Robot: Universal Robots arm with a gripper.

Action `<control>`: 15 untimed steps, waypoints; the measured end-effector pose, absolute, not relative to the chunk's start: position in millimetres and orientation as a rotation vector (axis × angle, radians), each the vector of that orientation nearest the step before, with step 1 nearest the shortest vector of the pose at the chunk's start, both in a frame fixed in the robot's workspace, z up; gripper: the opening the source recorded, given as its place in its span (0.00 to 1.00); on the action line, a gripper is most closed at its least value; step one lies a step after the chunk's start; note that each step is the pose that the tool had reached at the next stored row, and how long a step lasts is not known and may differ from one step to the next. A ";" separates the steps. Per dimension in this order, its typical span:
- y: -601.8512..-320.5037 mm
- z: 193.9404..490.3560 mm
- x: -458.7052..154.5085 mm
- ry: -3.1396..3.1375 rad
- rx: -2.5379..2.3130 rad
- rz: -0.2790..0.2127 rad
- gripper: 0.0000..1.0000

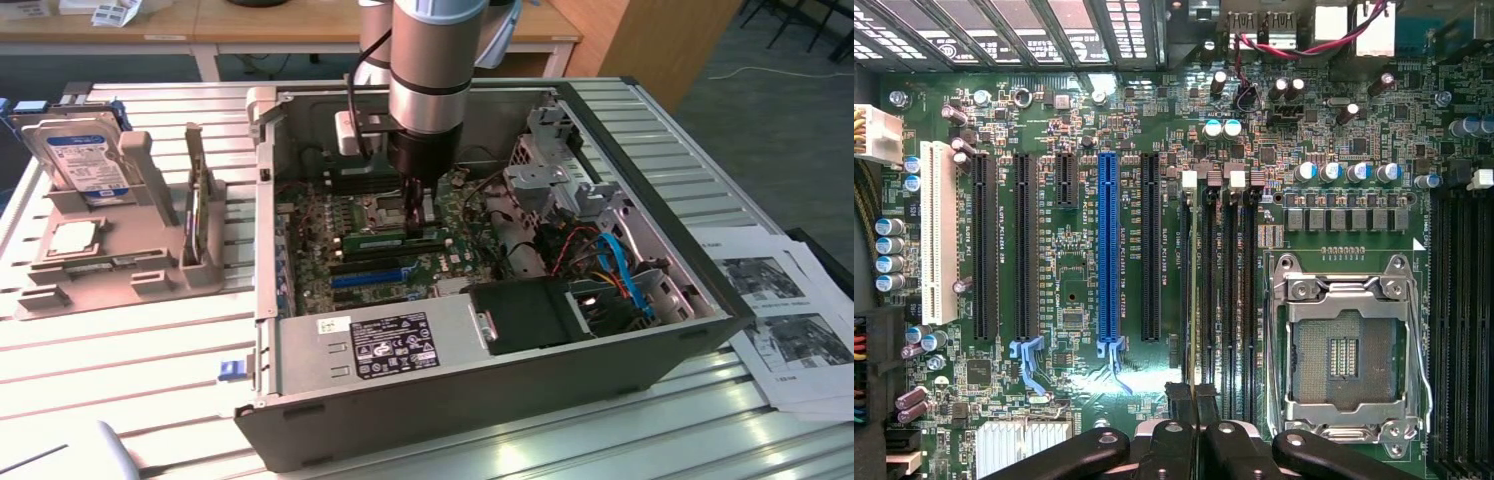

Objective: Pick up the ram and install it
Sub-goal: 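Insert the ram into the slot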

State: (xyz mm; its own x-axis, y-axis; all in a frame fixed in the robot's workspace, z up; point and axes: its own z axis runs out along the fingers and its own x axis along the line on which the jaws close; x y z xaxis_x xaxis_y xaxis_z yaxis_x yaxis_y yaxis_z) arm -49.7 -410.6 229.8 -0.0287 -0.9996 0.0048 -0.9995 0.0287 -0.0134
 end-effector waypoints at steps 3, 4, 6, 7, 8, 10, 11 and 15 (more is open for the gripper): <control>-410.6 230.2 -49.8 2.249 -2.185 -0.020 0.11; -410.6 230.3 -49.8 2.249 -2.185 -0.020 0.11; -410.6 230.8 -49.7 2.249 -2.185 -0.020 0.11; -410.6 231.2 -49.8 2.249 -2.185 -0.020 0.11; -410.6 231.6 -49.8 2.249 -2.185 -0.020 0.11; -410.6 231.9 -49.8 2.249 -2.185 -0.020 0.11; -410.6 231.9 -49.8 2.249 -2.185 -0.020 0.11; -410.6 232.0 -49.8 2.249 -2.185 -0.020 0.11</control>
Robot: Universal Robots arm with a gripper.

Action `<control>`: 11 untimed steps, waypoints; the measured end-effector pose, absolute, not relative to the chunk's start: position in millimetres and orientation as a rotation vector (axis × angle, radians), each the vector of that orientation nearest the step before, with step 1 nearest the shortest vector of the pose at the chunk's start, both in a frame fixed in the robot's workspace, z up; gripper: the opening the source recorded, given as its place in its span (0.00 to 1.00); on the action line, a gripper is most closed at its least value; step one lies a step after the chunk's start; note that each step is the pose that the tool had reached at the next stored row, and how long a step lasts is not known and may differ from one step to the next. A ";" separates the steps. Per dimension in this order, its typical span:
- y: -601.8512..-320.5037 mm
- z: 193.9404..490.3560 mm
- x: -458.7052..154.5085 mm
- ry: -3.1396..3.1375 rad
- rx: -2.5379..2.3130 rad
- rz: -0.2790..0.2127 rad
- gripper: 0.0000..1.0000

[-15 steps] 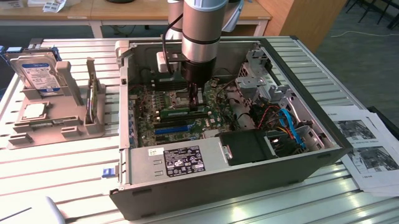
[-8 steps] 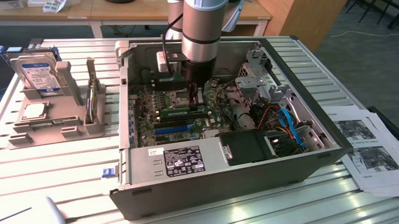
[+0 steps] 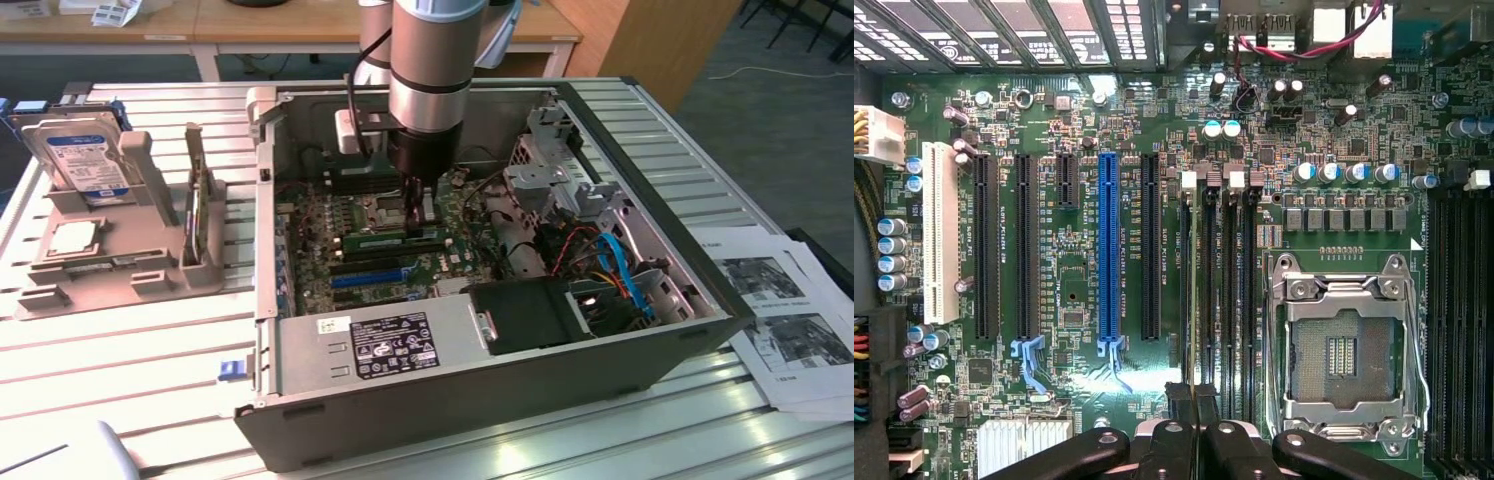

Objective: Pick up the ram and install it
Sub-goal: 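Insert the ram into the slot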

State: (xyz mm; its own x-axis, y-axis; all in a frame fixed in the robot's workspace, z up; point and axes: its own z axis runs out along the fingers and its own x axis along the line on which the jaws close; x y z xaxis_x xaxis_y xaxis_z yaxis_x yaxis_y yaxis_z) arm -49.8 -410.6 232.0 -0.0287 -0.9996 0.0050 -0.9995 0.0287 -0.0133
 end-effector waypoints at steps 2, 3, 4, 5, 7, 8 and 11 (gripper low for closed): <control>-410.6 232.0 -49.7 2.247 -2.187 -0.020 0.11; -410.6 232.0 -49.7 2.246 -2.189 -0.020 0.11; -410.6 232.0 -49.7 2.244 -2.190 -0.020 0.11; -410.6 232.0 -49.7 2.243 -2.192 -0.020 0.11; -410.7 231.9 -49.7 2.242 -2.192 -0.020 0.11; -410.6 231.7 -49.6 2.242 -2.192 -0.020 0.11; -410.6 231.6 -49.6 2.242 -2.192 -0.020 0.11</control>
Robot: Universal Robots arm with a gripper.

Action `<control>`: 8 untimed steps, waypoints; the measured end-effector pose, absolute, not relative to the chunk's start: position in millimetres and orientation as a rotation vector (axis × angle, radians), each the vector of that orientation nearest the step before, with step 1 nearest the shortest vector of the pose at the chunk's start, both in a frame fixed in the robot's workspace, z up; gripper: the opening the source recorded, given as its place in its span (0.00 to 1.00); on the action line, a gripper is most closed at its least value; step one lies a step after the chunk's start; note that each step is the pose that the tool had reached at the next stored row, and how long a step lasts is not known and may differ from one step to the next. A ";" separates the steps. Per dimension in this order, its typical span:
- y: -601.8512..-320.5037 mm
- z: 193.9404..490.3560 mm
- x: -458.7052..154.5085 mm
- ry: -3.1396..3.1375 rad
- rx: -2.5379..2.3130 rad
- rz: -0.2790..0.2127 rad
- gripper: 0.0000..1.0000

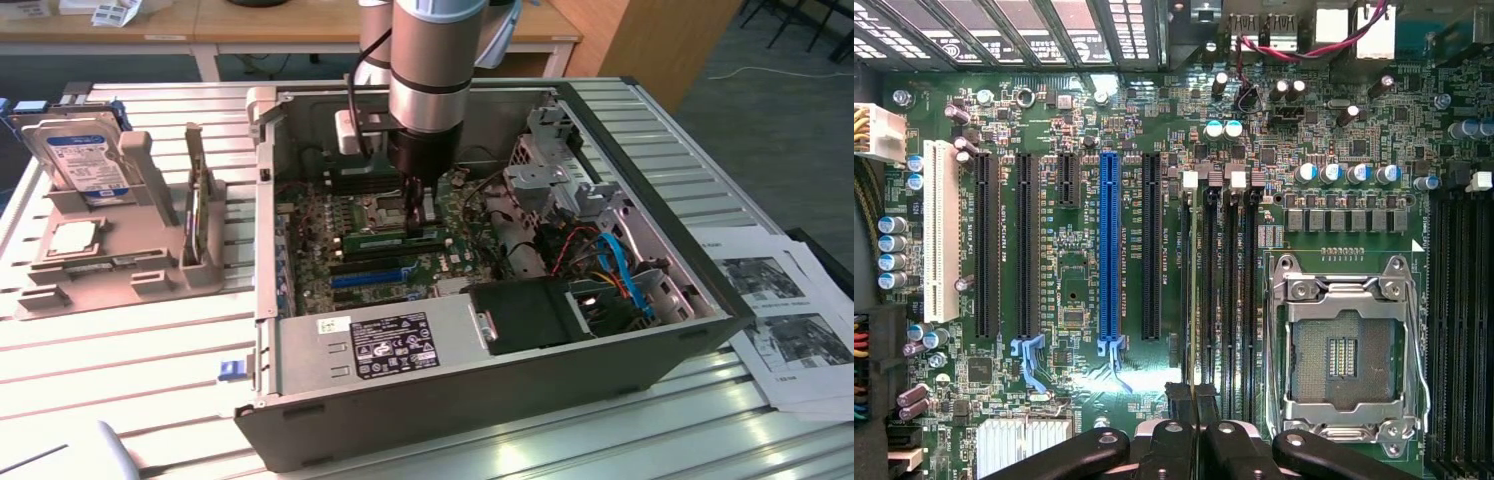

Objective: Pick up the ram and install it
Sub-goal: 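Insert the ram into the slot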

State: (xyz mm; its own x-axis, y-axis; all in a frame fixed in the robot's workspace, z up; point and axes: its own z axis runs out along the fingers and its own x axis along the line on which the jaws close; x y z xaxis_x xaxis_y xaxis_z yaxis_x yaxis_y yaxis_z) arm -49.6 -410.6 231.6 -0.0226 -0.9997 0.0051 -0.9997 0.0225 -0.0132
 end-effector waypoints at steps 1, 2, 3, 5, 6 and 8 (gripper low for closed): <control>-410.6 231.4 -49.6 2.242 -2.192 -0.020 0.11; -410.6 231.3 -49.6 2.242 -2.192 -0.020 0.11; -410.6 231.0 -49.6 2.242 -2.192 -0.020 0.11; -410.6 231.0 -49.5 2.242 -2.193 -0.020 0.11; -410.6 230.9 -49.5 2.242 -2.193 -0.020 0.11; -410.6 230.6 -49.5 2.241 -2.193 -0.020 0.11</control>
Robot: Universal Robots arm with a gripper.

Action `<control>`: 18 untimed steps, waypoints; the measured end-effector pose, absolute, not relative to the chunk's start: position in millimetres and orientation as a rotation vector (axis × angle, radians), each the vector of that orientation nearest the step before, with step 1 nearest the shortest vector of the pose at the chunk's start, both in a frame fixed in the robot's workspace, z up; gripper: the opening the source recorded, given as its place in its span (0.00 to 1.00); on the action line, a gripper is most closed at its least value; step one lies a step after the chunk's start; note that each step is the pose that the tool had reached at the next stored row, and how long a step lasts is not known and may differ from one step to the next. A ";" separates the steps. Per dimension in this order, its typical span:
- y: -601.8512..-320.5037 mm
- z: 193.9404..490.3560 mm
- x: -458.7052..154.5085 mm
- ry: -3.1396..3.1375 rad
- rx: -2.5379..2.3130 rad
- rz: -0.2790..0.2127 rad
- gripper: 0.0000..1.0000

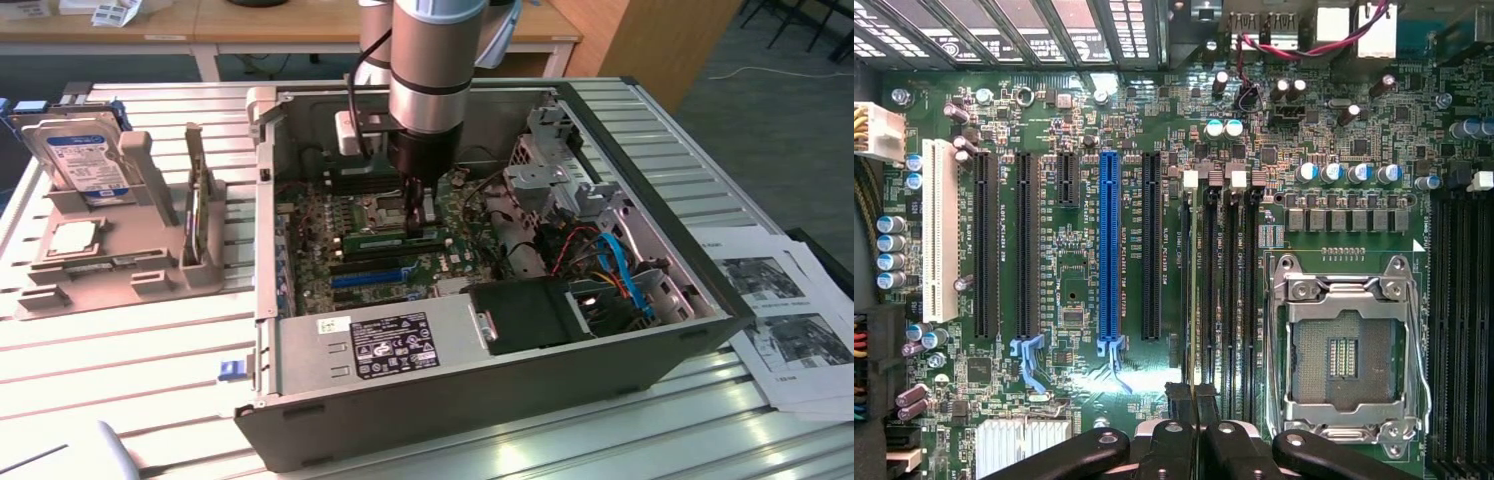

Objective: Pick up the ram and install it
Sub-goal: 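Insert the ram into the slot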

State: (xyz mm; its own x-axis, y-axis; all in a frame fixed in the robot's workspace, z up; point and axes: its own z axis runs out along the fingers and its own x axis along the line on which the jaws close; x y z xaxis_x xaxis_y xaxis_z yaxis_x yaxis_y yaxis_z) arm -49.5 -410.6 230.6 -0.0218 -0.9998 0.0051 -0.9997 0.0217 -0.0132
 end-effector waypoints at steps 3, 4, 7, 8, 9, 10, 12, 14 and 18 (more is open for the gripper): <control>-410.6 230.1 -49.5 2.241 -2.194 -0.020 0.11; -410.6 230.1 -49.5 2.241 -2.194 -0.020 0.11; -410.6 230.3 -49.4 2.241 -2.194 -0.020 0.11; -410.5 230.4 -49.4 2.241 -2.194 -0.019 0.11; -410.6 230.5 -49.4 2.241 -2.194 -0.019 0.11; -410.6 230.6 -49.4 2.241 -2.194 -0.020 0.11; -410.6 230.6 -49.4 2.241 -2.194 -0.020 0.11; -410.6 230.7 -49.4 2.241 -2.194 -0.020 0.11; -410.6 231.1 -49.4 2.241 -2.194 -0.020 0.11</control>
